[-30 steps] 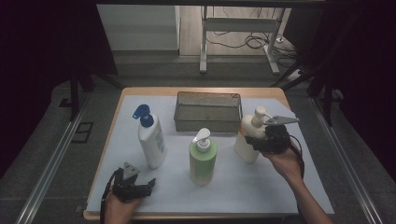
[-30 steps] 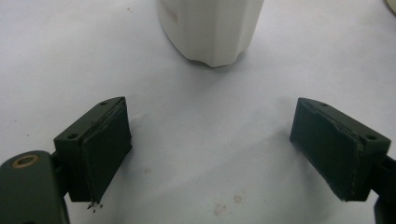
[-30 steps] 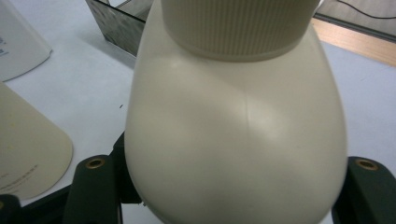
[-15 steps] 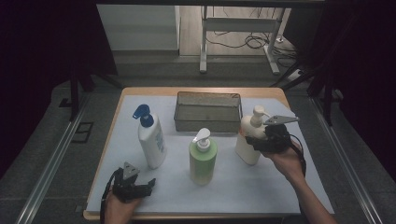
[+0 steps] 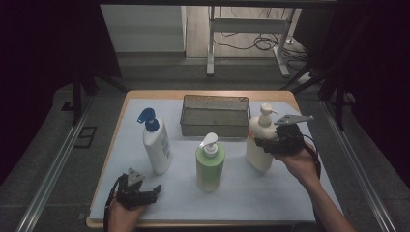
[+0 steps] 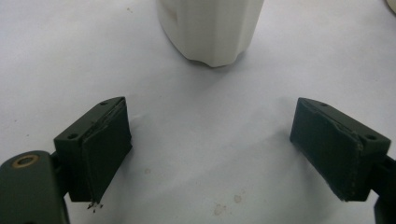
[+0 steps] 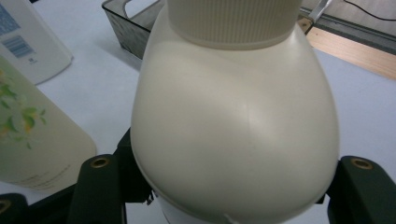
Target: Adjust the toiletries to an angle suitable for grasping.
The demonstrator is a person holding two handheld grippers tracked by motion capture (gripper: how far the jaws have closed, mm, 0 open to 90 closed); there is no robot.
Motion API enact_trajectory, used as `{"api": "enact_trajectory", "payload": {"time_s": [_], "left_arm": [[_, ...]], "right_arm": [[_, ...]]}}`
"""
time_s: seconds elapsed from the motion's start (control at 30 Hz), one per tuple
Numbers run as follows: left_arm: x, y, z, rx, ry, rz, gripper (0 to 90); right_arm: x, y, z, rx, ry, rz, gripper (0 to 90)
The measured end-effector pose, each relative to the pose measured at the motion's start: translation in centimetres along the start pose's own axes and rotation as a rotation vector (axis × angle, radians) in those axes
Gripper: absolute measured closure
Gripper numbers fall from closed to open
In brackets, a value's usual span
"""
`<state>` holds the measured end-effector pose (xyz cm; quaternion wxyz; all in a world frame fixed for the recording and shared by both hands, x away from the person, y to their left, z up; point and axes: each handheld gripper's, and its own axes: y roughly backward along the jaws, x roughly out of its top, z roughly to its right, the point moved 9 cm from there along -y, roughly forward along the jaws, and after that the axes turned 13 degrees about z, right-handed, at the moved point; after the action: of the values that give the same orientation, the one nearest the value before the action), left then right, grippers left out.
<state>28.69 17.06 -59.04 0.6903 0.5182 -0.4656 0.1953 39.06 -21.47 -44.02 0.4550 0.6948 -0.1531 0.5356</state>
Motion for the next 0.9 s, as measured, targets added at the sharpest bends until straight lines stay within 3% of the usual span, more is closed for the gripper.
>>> {"api": "enact_trajectory", "payload": {"time_s": [0.9], "left_arm": [[0.0,0.0,0.0,-0.001,0.0,-0.001,12.1]], "right_arm": [[6.2,-1.5,-2.1,0.033,0.005,0.023,37.1]]}}
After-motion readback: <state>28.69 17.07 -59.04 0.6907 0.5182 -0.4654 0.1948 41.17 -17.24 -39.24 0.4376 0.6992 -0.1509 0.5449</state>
